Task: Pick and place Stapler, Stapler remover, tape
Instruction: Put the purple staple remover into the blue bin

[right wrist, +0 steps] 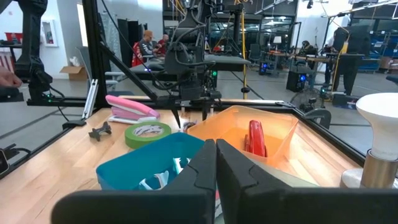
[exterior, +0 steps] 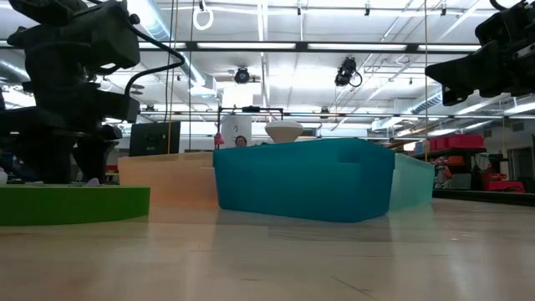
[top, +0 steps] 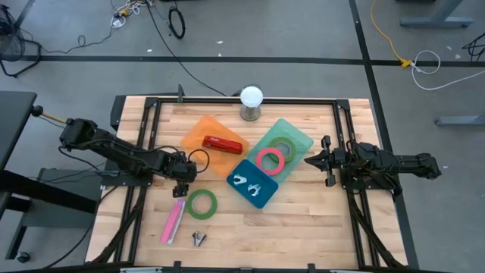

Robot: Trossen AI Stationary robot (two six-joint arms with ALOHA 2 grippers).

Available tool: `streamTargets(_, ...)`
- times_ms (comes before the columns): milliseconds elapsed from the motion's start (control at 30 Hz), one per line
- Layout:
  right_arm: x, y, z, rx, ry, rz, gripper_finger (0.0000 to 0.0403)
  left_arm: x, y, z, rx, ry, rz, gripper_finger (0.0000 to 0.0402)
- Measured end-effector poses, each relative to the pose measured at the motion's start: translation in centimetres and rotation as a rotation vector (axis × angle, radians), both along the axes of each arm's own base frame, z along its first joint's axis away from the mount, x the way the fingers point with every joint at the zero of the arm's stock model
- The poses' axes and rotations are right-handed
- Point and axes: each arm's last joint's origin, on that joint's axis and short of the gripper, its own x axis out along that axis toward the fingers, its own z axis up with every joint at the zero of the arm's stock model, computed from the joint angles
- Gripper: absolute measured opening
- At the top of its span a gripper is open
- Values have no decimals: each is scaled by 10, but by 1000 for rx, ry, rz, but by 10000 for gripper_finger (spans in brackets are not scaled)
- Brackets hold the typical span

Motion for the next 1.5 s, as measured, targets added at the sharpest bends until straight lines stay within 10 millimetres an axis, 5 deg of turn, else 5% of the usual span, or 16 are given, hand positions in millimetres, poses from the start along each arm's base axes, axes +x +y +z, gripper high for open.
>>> streamTargets(933, 0, 0, 0, 0, 0, 0, 11, 0, -1, 0, -20, 2, -5, 178)
streamTargets(1500, 0, 0, 0, 0, 0, 0, 11, 4, -1, 2, -27, -30, -5, 135)
